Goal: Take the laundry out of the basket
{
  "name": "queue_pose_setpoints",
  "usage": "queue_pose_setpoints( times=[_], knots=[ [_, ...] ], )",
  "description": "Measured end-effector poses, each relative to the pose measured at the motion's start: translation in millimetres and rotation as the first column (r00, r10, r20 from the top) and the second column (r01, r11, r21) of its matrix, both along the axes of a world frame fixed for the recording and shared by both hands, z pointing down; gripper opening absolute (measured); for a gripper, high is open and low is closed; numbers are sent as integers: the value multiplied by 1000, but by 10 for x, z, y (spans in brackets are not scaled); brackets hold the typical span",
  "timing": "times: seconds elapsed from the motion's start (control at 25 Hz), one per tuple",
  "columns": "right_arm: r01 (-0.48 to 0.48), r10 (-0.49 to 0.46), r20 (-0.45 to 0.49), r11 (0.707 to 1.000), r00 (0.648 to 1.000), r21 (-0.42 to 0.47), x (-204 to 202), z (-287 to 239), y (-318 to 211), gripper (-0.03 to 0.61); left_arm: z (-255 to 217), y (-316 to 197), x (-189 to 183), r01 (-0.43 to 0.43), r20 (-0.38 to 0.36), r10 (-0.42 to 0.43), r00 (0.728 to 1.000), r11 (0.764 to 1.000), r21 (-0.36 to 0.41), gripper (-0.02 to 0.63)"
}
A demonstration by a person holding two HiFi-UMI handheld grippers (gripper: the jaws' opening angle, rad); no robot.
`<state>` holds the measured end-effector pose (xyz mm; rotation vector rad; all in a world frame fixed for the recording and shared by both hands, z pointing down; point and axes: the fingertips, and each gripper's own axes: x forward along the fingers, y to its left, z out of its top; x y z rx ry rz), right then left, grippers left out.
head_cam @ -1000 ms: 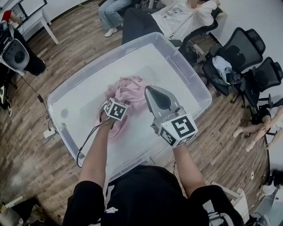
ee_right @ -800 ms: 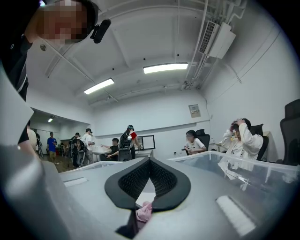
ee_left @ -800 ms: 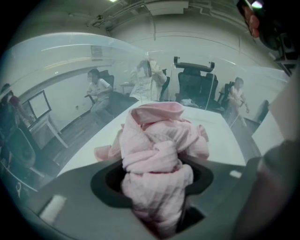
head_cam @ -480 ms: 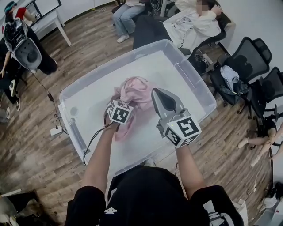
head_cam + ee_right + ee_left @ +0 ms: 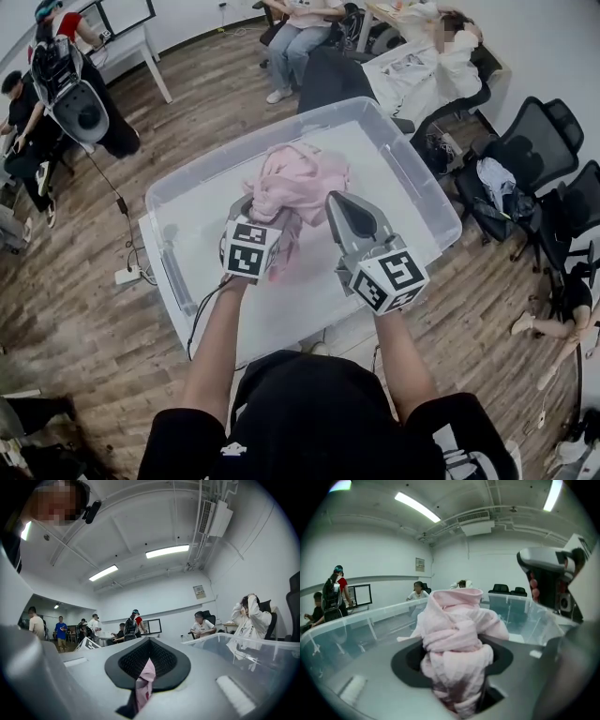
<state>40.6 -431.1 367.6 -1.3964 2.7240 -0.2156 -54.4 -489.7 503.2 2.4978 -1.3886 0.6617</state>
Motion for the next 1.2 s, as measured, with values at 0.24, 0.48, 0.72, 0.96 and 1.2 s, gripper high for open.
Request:
queue_pose_setpoints(
  times=[0.24,0.48,0.72,0.96,1.2],
  knots=[
    [24,-24,9,1000,1000,14,-33,-115,130,-1,-632,224,-38,24,-60,-17,998,991,130,267],
    [57,-57,5,998,998,40,-92,-253,281,0,-1135,515,-45,42,-105,-18,994,973,228,265],
    [93,-95,14,993,995,74,-215,-383,482,0,-1445,818,-154,85,-146,-42,988,951,298,267],
    [123,-124,7,989,992,86,-266,-456,661,0,-1643,1086,-189,120,-187,-57,981,929,351,267],
    [161,-164,17,982,986,98,-276,-478,897,0,-1791,1407,-154,133,-187,-62,980,908,398,268]
  ],
)
